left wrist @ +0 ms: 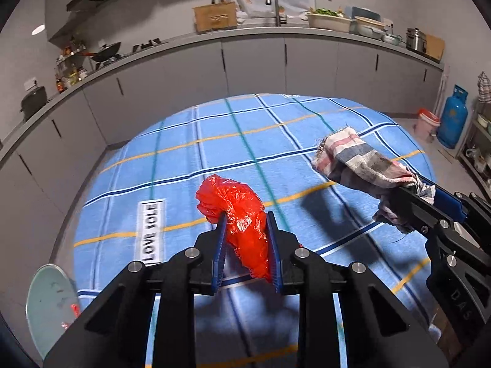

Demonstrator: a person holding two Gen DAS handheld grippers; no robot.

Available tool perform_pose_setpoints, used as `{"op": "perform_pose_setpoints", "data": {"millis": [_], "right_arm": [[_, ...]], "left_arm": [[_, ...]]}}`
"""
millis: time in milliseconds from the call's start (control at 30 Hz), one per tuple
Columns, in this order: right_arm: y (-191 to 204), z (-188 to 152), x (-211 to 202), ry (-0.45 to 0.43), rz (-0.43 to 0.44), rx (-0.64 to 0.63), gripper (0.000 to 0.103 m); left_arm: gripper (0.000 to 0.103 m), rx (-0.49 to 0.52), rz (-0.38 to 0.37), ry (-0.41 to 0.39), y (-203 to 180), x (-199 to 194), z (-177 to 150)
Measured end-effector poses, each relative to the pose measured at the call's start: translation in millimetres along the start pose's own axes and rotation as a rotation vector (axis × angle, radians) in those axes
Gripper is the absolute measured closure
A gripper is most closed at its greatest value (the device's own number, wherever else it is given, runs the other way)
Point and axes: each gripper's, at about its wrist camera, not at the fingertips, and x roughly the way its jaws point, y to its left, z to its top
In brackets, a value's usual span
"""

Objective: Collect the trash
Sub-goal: 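Grasp the red plastic bag with the left tool while the right tool lifts the rag, then carry the red bag and checkered rag over the bucket with both tools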

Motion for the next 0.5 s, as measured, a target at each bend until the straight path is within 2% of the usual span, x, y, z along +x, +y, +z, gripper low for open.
{"op": "perform_pose_setpoints", "data": {"millis": [500], "right_arm": [[68, 10, -13, -0.028, 0.126, -0.098, 0.078]], "left_arm": [[0.079, -0.097, 0.086, -0.028, 66, -42, -23]]}}
